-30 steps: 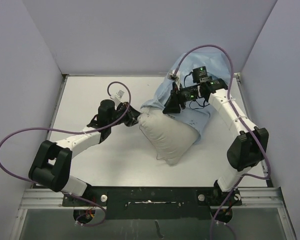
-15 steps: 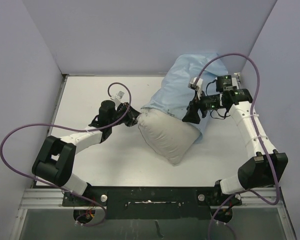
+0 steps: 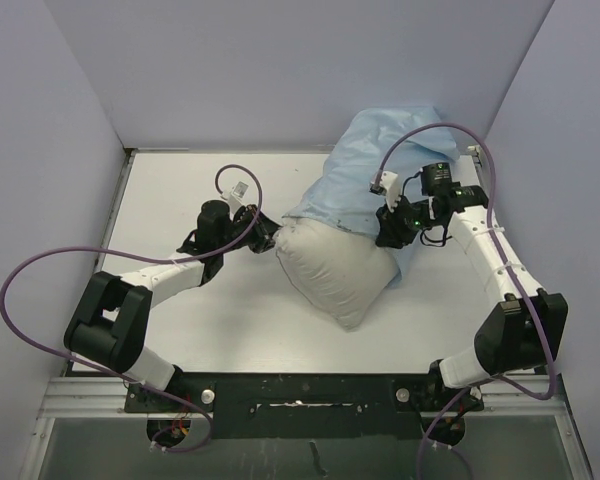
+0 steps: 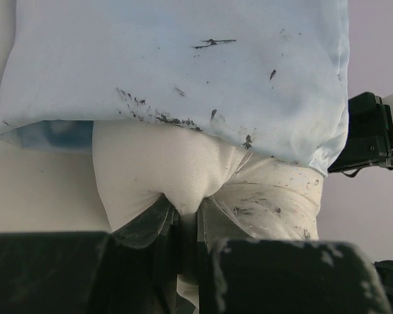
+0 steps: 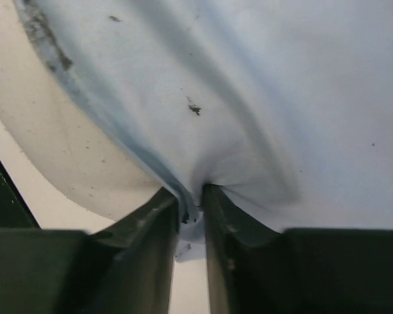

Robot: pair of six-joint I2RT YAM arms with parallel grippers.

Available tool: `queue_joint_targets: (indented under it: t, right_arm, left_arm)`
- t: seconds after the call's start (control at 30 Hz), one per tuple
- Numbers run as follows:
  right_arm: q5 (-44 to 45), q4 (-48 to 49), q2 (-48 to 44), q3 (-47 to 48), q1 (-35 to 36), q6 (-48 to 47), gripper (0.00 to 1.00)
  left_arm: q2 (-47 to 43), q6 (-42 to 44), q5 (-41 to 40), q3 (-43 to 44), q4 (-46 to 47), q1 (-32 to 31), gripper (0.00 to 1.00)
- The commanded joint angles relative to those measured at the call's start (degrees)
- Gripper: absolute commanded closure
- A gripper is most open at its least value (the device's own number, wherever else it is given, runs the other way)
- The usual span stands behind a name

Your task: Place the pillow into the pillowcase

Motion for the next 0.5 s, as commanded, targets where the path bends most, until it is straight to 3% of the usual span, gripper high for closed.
queue_joint_targets:
  t: [0.0, 0.1, 0.27, 0.47]
  right_arm:
    - [-4.29, -1.21, -0.28, 4.32, 2.28, -1.33, 0.83]
    - [-13.58, -7.14, 0.4, 10.81, 6.52, -5.66, 0.94]
    - [-32.11, -13.02, 6.13, 22.71, 11.94, -6.55, 0.99]
    - [-20.8, 0.5, 11.69, 18.28, 10.17, 6.83, 0.98]
  left_arm:
    - [-0.24, 1.36, -0.99, 0.92, 4.76, 0.54, 1.0]
    - [0.79, 1.57, -0.65, 1.75, 4.47, 0.54, 1.0]
    - [3.15, 2.19, 0.25, 4.4, 3.74, 0.54, 1.0]
    - [2.53, 4.53, -0.99, 6.77, 0.06, 0.9, 0.97]
